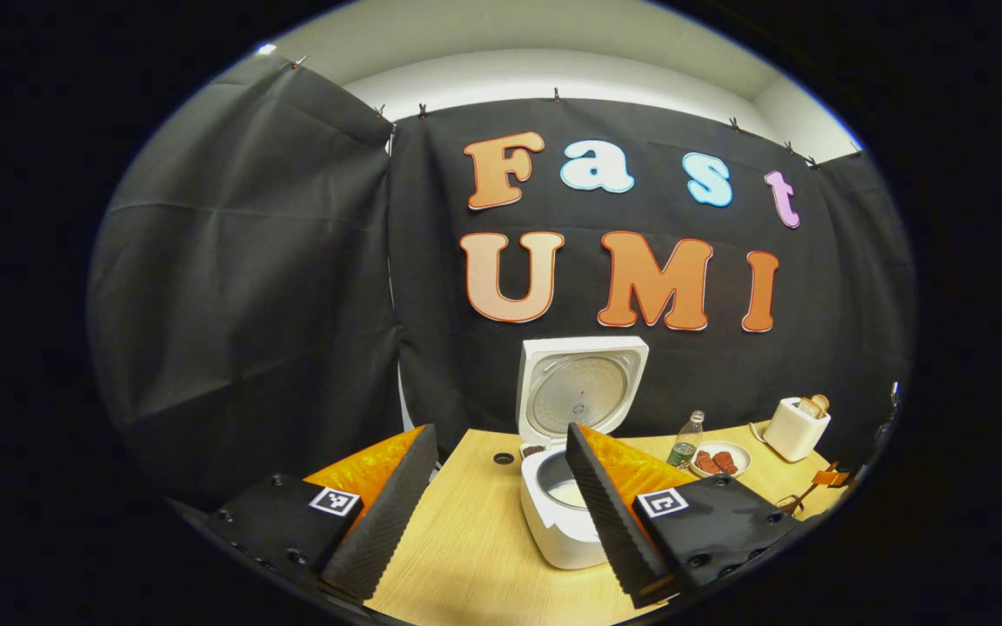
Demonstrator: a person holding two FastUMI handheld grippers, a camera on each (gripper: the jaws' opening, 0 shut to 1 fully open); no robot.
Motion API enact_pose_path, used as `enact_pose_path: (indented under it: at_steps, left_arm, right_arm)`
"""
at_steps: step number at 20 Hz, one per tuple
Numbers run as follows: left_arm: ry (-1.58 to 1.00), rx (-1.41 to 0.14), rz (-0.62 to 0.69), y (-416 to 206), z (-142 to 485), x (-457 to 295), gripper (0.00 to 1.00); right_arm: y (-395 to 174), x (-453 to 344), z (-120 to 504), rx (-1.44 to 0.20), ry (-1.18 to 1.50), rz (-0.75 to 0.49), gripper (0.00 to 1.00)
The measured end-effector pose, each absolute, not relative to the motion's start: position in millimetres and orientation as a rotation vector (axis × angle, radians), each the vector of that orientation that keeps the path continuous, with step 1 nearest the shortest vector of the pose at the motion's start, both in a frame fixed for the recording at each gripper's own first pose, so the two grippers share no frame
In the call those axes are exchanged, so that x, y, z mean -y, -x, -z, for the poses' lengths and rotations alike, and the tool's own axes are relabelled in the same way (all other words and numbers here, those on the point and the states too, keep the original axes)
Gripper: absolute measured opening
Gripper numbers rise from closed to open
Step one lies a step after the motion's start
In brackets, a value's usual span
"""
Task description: Close the left gripper, press the button to open the rice cooker; take a wooden spoon from the chopstick holder with the right hand, scoop a spoonful of rice and pour it into the rice cooker, then put the wooden spoon back into the chopstick holder.
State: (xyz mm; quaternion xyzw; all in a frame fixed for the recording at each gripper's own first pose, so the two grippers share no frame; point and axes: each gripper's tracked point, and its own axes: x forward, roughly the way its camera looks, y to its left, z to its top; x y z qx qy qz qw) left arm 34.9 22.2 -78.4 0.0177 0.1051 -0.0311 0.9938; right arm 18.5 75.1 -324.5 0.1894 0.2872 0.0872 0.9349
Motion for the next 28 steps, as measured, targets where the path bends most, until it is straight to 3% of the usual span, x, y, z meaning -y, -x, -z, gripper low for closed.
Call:
enact_pose_path:
  at_steps: [3, 9, 10, 11, 12, 14, 22, 28]
  left_arm:
    - [-0.025, -0.209, 0.074, -36, 76, -16, 1.00]
    - [-0.030, -0.202, 0.114, -45, 66, 5, 1.00]
    - [-0.031, -0.199, 0.121, -48, 63, 8, 1.00]
    - [-0.029, -0.194, 0.127, -50, 60, 12, 1.00]
    - [-0.025, -0.191, 0.135, -54, 58, 17, 1.00]
    - [-0.013, -0.192, 0.141, -62, 53, 24, 1.00]
    - [0.017, -0.127, 0.203, -141, -12, 65, 1.00]
    - [-0.034, -0.167, 0.204, -235, -17, 92, 1.00]
  right_arm:
    - [-15, -65, 324, -0.593, -0.445, -0.169, 0.17]
    - [-4, -32, 323, -0.622, -0.341, -0.094, 0.37]
    - [-2, -26, 321, -0.620, -0.310, -0.074, 0.54]
    - [-1, -18, 318, -0.614, -0.278, -0.050, 0.64]
    - [0, -13, 313, -0.609, -0.256, -0.035, 0.84]
    - [6, -8, 300, -0.594, -0.210, -0.009, 0.95]
    - [9, -5, 254, -0.536, -0.174, 0.003, 0.95]
    - [13, -4, 253, -0.549, -0.185, 0.016, 0.95]
